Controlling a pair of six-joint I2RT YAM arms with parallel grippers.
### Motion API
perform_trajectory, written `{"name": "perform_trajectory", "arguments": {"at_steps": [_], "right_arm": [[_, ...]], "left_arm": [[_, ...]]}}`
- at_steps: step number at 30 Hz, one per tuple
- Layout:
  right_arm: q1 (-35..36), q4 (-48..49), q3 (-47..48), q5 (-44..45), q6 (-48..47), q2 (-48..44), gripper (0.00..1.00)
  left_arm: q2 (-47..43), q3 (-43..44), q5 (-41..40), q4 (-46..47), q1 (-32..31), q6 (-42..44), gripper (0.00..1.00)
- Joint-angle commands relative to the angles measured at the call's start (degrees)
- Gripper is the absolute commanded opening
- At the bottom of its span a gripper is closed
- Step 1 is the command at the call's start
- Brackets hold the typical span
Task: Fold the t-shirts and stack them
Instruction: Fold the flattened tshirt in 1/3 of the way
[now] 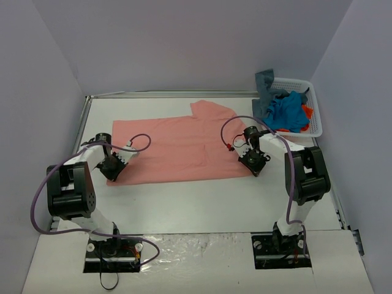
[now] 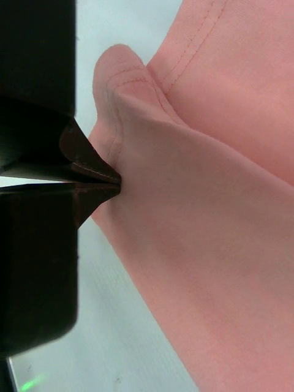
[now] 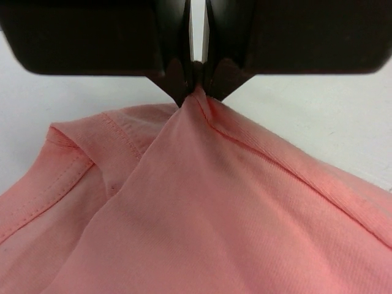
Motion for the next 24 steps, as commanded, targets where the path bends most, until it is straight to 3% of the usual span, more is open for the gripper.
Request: {"name": "perform_trajectory", "arguments": {"at_steps": [1, 22, 24], "right_arm": [[-0.5, -8.0, -3.1, -2.4, 0.1, -1.7, 0.0], [1.4, -18.9, -6.0, -4.8, -1.1, -7.6, 0.0], [1.5, -19.1, -6.1, -4.5, -1.1, -7.4, 0.02]], "left_arm": [[0.3, -3.6, 0.6, -11.7, 0.0, 2.8, 0.02], [-6.0, -2.2, -0.3, -25.6, -0.1, 10.1, 0.03], [-6.3, -1.9, -0.7, -26.0, -0.1, 10.1, 0.08]]}}
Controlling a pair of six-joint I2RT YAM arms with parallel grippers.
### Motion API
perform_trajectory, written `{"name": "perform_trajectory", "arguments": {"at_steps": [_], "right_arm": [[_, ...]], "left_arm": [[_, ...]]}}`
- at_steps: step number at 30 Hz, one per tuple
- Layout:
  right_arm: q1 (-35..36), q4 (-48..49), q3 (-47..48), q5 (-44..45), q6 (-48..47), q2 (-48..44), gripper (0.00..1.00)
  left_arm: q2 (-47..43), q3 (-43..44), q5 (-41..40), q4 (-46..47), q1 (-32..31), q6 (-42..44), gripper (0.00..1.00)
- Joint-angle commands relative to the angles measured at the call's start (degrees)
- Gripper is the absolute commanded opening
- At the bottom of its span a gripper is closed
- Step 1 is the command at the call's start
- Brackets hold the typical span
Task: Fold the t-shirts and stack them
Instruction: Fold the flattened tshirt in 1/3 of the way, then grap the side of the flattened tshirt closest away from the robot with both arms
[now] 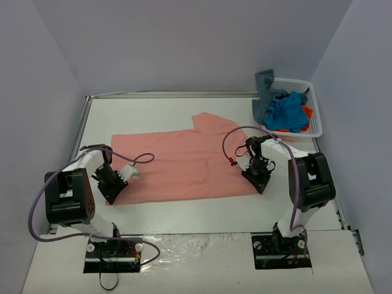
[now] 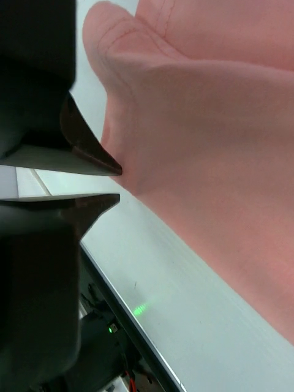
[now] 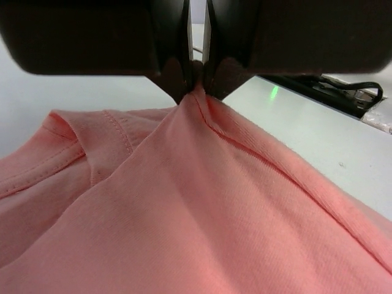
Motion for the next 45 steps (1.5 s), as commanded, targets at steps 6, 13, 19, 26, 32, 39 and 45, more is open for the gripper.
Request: {"name": "perform_trajectory", "arguments": {"at_steps": [6, 13, 19, 26, 32, 39, 45], "right_arm": [[1.1, -7.9, 2.9, -0.8, -1.1, -1.8, 0.31], [1.4, -14.7, 12.9, -2.5, -1.6, -2.6, 0.51], [1.5, -18.7, 28.3, -7.2, -3.3, -2.0, 0.55], [1.5, -10.8, 46.0, -7.9, 1.6, 6.9, 0.58], [1.5, -10.9, 59.9, -8.3, 3.3, 21.9, 0.58], [1.4, -10.8, 65.9, -11.2, 1.8, 28.0, 0.58], [0.4, -9.3, 67.0, -12.5, 2.4, 30.8, 0.58]], "left_arm": [[-5.2, 6.2, 1.2, -8.1, 0.0, 3.1, 0.35], [-7.2, 18.7, 1.5, -16.5, 0.2, 4.0, 0.38], [-7.4, 29.4, 7.3, -16.0, 3.8, 1.8, 0.43], [4.0, 36.7, 19.1, -5.6, 9.8, -11.0, 0.56], [25.5, 51.6, 30.6, -12.3, 12.7, -12.2, 0.55], [35.0, 62.4, 35.3, -8.9, 14.4, -14.9, 0.59], [37.5, 64.4, 34.2, -0.5, 14.4, -19.1, 0.64]]}}
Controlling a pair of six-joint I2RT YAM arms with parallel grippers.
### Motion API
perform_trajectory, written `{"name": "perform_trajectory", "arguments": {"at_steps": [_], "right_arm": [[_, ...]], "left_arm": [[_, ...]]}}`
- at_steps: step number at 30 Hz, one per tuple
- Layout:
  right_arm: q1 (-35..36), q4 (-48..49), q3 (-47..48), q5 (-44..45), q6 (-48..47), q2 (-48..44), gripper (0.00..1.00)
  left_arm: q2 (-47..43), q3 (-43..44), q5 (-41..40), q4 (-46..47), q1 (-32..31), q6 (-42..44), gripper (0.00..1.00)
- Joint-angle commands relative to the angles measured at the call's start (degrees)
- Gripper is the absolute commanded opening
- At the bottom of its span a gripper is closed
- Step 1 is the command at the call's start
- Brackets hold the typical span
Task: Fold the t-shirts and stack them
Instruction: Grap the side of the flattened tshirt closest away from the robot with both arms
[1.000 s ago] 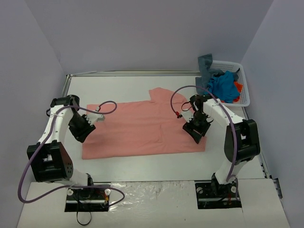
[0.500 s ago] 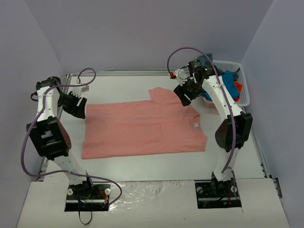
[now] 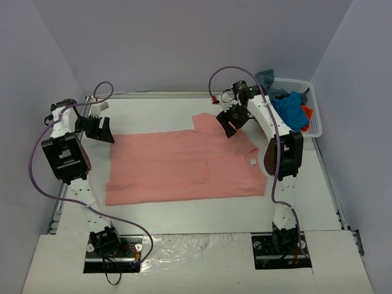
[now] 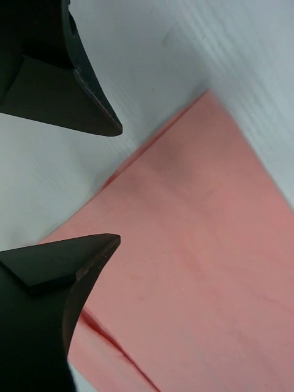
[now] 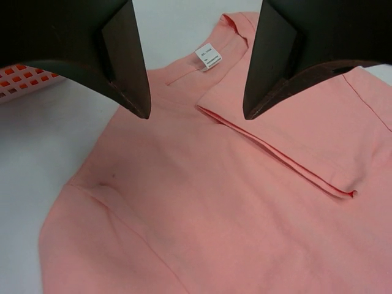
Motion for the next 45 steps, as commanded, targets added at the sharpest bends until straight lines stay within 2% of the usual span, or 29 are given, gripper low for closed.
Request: {"name": "perform_trajectory", "arguments": {"at_steps": [1, 4, 11, 16, 24, 29, 35, 37, 39, 45], "right_arm": [[-0.8, -0.7, 3.0, -1.6, 1.0, 0.9, 0.58], [-1.5, 1.3, 5.2, -0.7, 4.2, 3.1, 0.59], [-1.9, 2.1, 6.9, 0.0, 5.9, 6.6, 0.6], [-1.8, 2.1, 3.8, -0.6, 5.0, 6.1, 0.6], [-1.6, 2.1, 0.9, 0.2, 4.7, 5.5, 0.61], [-1.6, 2.1, 0.9, 1.2, 4.7, 4.8, 0.62], [-1.6, 2.1, -0.2, 3.0, 4.2, 4.0, 0.62], [-1.6, 2.2, -0.6, 3.4, 4.0, 4.0, 0.62], [-1.6, 2.3, -0.7, 3.9, 4.0, 4.5, 0.62], [-1.6, 2.3, 0.2, 4.2, 4.3, 5.1, 0.62]], "left_arm": [[-0.6, 3.0, 1.7, 5.2, 0.1, -3.4, 0.64], [1.8, 5.1, 1.2, 7.6, -0.1, -4.5, 0.65], [8.7, 11.6, -2.4, 6.2, -1.8, 0.5, 0.64], [9.3, 11.6, -4.1, 8.8, -2.6, 1.4, 0.64], [10.9, 12.1, -7.3, 5.8, -4.9, 5.6, 0.64], [9.7, 6.7, -9.8, 5.9, -5.8, 8.3, 0.63], [9.1, 2.2, -16.0, 7.3, -6.1, 9.3, 0.56], [8.6, 0.2, -17.6, 8.9, -6.1, 9.3, 0.49], [7.6, -2.1, -18.2, 11.2, -6.1, 9.1, 0.41], [6.0, -4.5, -15.7, 12.1, -6.3, 7.9, 0.34]]}}
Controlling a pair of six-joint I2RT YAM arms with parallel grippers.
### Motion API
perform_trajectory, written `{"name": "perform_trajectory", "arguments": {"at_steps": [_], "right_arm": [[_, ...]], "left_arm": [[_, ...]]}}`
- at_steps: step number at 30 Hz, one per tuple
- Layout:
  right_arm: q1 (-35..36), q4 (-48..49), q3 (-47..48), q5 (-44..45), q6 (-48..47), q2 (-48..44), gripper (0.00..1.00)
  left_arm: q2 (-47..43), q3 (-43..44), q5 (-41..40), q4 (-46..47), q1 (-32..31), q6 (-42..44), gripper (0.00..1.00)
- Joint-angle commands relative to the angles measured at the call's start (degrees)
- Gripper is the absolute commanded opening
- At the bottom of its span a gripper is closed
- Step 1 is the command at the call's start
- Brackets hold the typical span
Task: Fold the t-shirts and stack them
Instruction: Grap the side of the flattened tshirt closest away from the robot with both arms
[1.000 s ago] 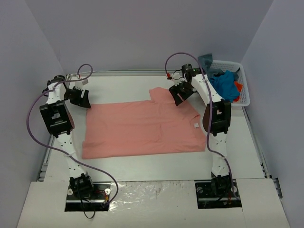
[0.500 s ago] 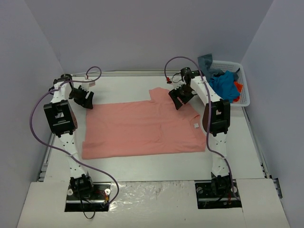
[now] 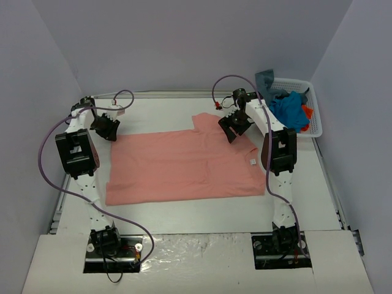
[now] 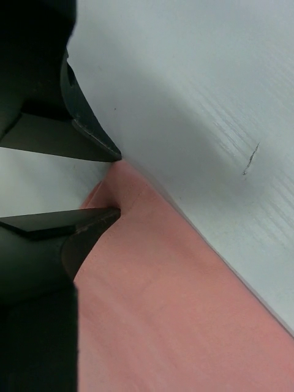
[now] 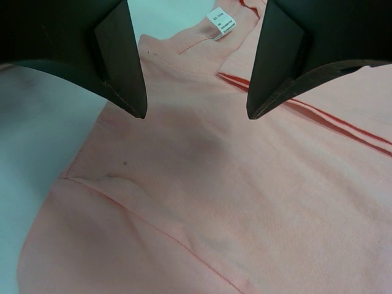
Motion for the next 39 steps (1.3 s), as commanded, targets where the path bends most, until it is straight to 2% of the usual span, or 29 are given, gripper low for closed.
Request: {"name": "perform_trajectory", "arguments": {"at_steps": [1, 6, 9, 10, 12, 13, 16, 20, 25, 33, 39], "right_arm": [[0.2, -1.6, 1.0, 1.2, -0.1, -2.3, 0.62], [0.2, -1.7, 2.9, 2.3, 0.0, -2.3, 0.63], [0.1, -1.5, 3.7, 3.0, 0.1, -2.3, 0.63], [-0.1, -1.4, 4.1, 2.8, 0.3, -2.2, 0.63], [-0.5, 0.2, 4.8, 2.4, 1.3, -2.3, 0.63], [-0.6, 0.8, 5.8, 2.2, 2.4, -2.3, 0.63], [-1.0, 2.9, 9.2, 1.0, 4.7, -1.8, 0.63], [-1.4, 10.5, 11.4, 1.1, 9.2, -1.1, 0.65], [-2.0, 13.8, 18.6, 1.4, 16.0, 5.9, 0.63], [-2.7, 17.8, 23.7, -7.7, 24.3, 12.7, 0.61], [-3.0, 17.9, 23.0, -12.5, 23.8, 14.4, 0.62]], "left_arm": [[0.5, -4.1, -1.3, -4.2, -0.1, -1.1, 0.34], [-1.8, -8.1, 0.4, -1.5, -1.3, -2.5, 0.34], [-2.7, -10.8, -0.5, 0.2, -2.7, -3.1, 0.28], [-2.7, -11.0, -0.7, 0.6, -3.0, -3.8, 0.24], [-2.7, -11.6, -1.9, 1.3, -3.7, -4.7, 0.05], [-2.8, -11.7, -2.3, 1.5, -3.8, -5.3, 0.03], [-4.1, -12.3, -3.6, 2.2, -4.0, -7.6, 0.02], [-7.8, -14.6, -5.6, 5.7, -4.3, -10.5, 0.02], [-12.1, -17.5, -7.9, 6.5, -5.3, -11.3, 0.02], [-18.3, -20.8, -9.1, 6.4, -6.4, -12.1, 0.02], [-22.3, -23.0, -9.7, 6.6, -7.3, -12.2, 0.02]]}}
